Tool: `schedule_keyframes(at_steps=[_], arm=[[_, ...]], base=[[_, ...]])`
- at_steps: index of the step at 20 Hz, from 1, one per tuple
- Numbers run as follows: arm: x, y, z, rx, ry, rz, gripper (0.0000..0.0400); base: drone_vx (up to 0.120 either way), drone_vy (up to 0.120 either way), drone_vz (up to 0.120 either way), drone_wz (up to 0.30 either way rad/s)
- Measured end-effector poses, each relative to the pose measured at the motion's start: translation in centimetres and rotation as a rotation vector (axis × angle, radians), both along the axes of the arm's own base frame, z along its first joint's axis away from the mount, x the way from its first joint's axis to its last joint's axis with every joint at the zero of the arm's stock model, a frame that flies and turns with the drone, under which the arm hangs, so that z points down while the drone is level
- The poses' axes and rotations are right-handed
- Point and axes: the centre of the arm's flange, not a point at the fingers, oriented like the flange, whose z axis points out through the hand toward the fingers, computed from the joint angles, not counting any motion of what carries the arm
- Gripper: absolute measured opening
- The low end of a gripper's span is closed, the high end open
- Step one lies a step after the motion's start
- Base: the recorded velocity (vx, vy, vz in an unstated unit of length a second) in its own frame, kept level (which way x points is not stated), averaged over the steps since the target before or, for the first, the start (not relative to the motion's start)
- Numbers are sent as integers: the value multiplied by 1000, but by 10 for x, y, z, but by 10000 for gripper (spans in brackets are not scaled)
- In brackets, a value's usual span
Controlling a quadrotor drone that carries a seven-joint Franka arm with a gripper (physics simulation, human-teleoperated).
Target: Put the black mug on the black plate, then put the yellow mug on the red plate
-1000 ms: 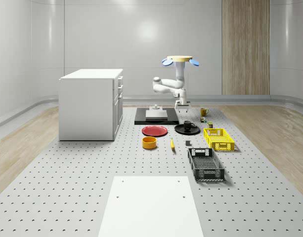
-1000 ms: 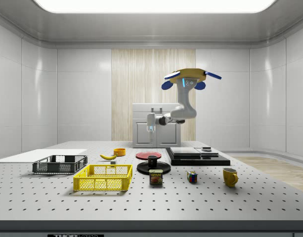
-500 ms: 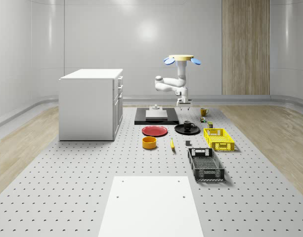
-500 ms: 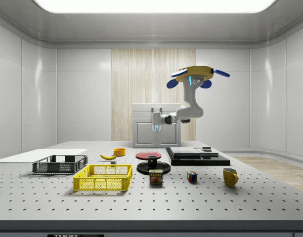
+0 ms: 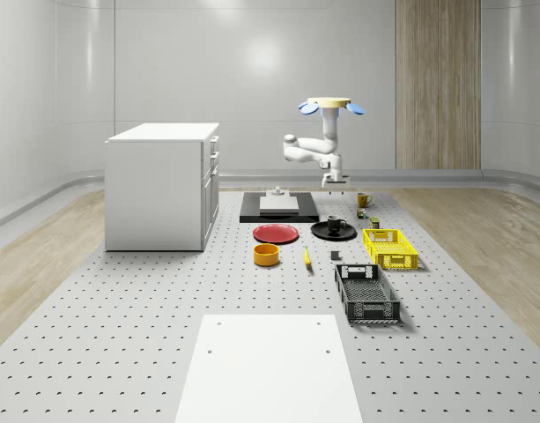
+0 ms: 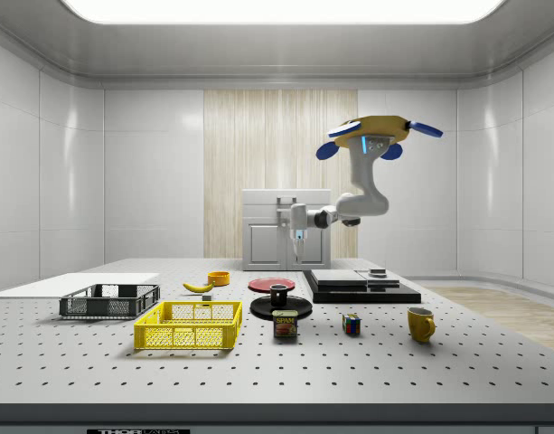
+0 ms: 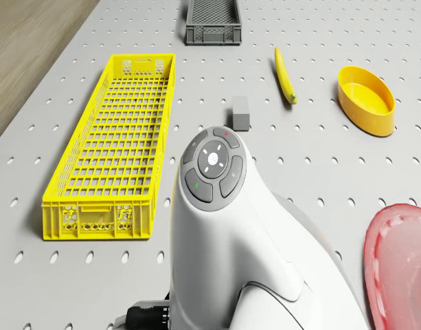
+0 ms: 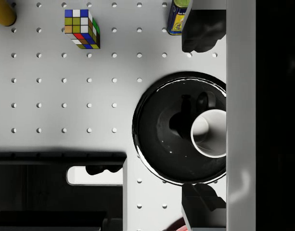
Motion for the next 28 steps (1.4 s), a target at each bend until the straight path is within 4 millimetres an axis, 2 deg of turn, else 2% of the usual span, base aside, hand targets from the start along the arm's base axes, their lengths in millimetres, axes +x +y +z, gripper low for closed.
schedule_keyframes(at_steps=[28], arm=[[0, 0, 0, 0, 0, 0, 400]], base=[[-120, 120, 0, 0]])
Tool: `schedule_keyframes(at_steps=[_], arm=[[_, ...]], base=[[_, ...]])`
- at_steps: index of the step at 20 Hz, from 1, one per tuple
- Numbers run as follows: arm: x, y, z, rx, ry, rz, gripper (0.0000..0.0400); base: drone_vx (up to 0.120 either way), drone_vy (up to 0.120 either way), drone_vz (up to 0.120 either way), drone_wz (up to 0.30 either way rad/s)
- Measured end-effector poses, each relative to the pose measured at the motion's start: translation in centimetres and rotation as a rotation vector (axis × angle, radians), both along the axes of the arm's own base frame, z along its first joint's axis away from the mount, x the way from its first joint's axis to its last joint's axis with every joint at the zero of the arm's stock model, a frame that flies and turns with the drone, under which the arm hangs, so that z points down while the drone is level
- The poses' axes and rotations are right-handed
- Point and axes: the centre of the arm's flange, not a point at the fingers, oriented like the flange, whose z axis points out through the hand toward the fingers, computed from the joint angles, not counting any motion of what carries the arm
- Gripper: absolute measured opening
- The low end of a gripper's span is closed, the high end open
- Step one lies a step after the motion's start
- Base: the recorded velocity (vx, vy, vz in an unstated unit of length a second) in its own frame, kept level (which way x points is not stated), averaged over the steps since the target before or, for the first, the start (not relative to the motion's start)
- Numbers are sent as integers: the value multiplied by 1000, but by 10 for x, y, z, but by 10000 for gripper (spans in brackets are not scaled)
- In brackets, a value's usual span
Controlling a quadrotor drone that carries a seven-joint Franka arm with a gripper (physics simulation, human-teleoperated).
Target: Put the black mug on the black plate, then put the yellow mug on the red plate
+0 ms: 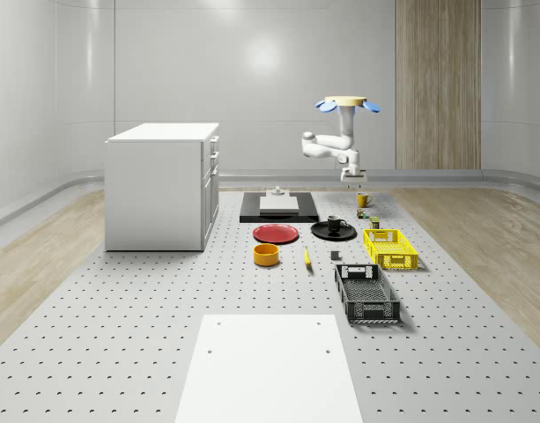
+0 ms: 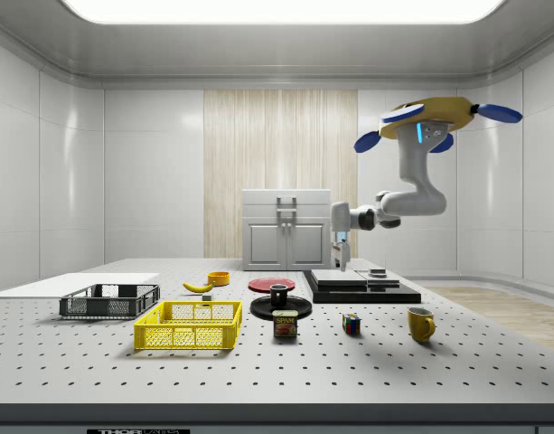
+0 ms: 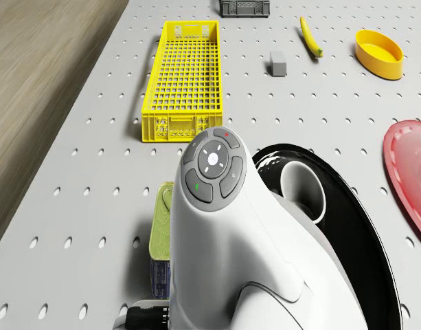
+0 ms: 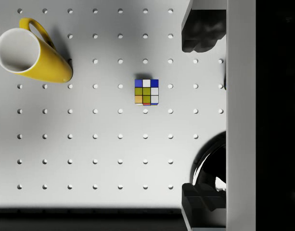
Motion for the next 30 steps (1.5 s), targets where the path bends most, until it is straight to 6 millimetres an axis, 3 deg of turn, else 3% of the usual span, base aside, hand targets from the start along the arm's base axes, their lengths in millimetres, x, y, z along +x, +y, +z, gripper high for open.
schedule_keyframes(at_steps=[6, 13, 19, 24, 30], arm=[[0, 0, 0, 0, 0, 0, 400], [0, 0, 0, 0, 0, 0, 400], [0, 0, 0, 0, 0, 0, 400], [0, 0, 0, 0, 0, 0, 400], [0, 0, 0, 0, 0, 0, 400]], base=[[-120, 120, 0, 0], [-120, 0, 0, 0], [-120, 0, -100, 0], [-120, 104, 0, 0], [-120, 0, -13, 0]])
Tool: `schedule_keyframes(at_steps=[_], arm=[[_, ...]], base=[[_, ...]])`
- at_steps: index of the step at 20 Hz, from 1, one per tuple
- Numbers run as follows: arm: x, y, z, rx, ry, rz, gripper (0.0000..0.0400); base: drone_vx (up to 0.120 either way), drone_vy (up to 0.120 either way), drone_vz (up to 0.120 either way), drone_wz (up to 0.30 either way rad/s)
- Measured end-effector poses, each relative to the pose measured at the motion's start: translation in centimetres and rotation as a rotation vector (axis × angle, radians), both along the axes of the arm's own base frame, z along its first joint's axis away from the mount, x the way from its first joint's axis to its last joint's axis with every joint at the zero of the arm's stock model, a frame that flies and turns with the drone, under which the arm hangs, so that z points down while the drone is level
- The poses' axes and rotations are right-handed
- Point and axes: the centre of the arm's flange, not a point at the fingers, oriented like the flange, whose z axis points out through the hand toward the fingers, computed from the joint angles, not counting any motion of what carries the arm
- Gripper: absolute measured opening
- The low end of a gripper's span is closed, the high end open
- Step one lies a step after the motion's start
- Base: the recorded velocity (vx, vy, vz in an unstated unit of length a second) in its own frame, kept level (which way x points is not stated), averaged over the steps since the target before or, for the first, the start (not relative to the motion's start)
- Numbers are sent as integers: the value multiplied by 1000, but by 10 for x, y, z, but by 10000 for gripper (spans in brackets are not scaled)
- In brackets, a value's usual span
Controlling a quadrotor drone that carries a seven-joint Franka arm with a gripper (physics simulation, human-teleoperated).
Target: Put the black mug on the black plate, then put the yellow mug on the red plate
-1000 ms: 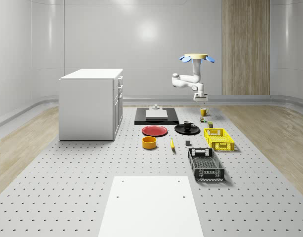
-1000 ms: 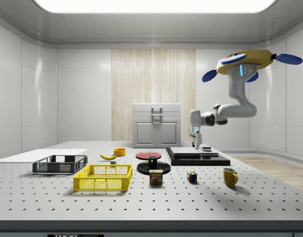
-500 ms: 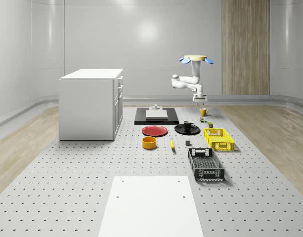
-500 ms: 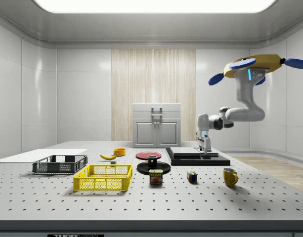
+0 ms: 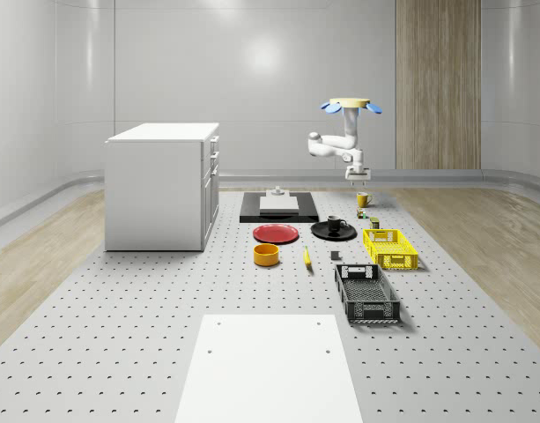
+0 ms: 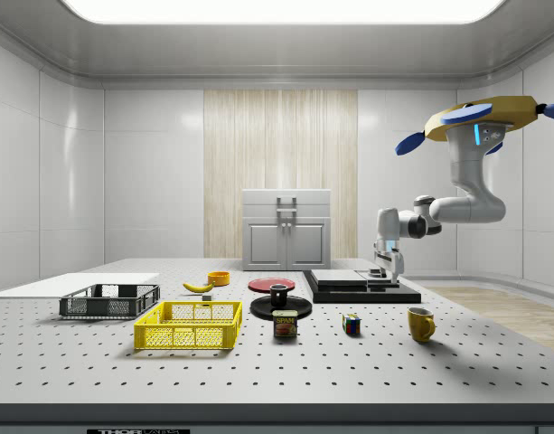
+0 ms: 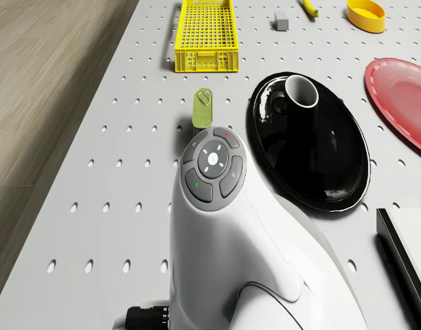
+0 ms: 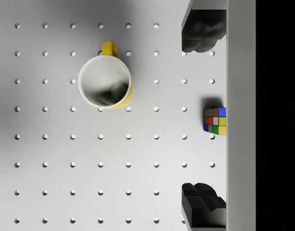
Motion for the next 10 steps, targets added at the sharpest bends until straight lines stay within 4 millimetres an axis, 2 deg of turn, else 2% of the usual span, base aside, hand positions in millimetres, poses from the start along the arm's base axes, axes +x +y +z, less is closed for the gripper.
schedule_keyframes(at_steps=[7, 10], arm=[[0, 0, 0, 0, 0, 0, 400], [0, 0, 0, 0, 0, 0, 400]], base=[[-120, 0, -120, 0], [-120, 0, 0, 0]])
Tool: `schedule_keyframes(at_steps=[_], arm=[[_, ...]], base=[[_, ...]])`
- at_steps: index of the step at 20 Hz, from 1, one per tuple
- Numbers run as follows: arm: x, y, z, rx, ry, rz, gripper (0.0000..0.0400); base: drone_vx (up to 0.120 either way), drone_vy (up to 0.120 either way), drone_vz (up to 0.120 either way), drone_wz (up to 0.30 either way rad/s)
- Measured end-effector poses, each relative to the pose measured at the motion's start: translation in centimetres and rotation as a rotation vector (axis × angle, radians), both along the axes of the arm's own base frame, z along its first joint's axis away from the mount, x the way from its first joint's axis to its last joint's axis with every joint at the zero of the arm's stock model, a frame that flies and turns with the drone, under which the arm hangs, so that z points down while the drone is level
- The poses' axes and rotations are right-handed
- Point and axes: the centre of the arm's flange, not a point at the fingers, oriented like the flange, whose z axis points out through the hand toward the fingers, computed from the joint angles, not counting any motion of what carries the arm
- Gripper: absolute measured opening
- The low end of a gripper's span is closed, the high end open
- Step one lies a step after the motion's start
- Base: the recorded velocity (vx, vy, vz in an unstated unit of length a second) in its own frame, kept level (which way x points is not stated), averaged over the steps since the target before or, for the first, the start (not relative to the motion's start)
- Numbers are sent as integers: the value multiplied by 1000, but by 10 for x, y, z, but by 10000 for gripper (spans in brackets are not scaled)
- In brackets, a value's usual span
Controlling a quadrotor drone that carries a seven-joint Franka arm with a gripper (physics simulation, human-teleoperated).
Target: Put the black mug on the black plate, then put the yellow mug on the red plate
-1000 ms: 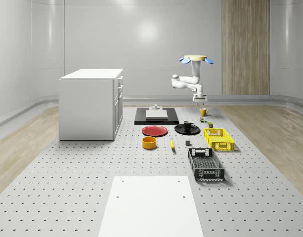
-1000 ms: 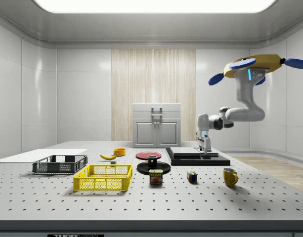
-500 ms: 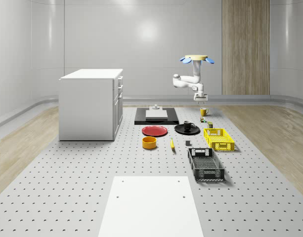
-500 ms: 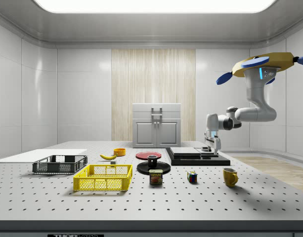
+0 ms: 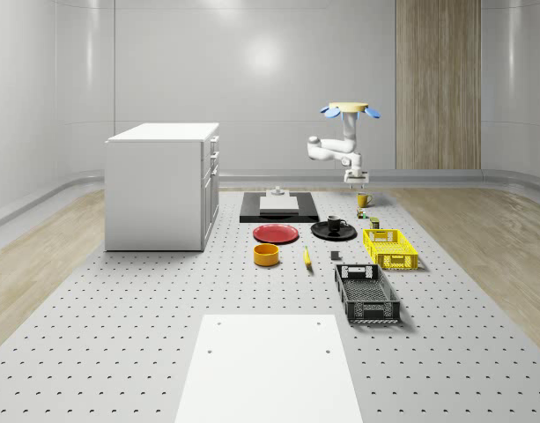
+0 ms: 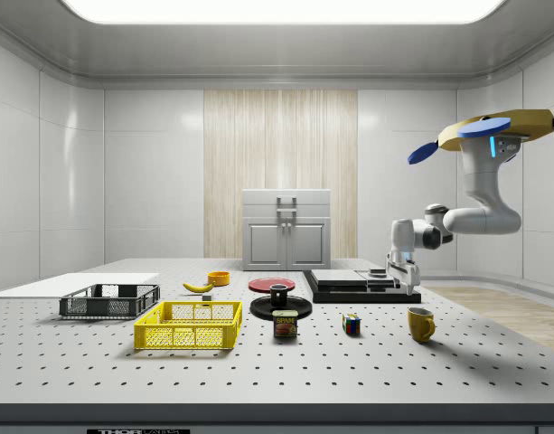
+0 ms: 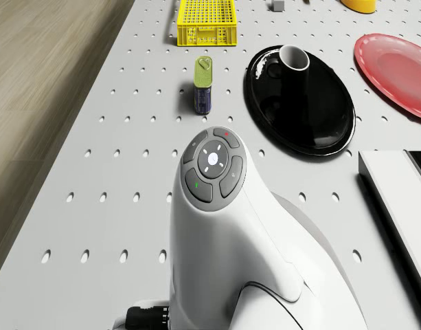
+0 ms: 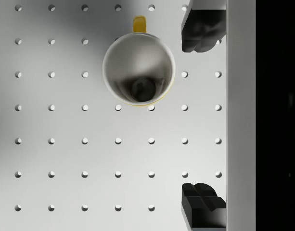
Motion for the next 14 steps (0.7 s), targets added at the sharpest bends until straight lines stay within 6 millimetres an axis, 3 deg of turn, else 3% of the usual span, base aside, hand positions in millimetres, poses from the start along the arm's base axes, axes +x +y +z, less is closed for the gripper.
schedule_keyframes(at_steps=[4, 9, 14], arm=[[0, 0, 0, 0, 0, 0, 400], [0, 0, 0, 0, 0, 0, 400], [0, 0, 0, 0, 0, 0, 400]], base=[[-10, 100, 0, 0], [0, 0, 0, 0], [-104, 0, 0, 0]])
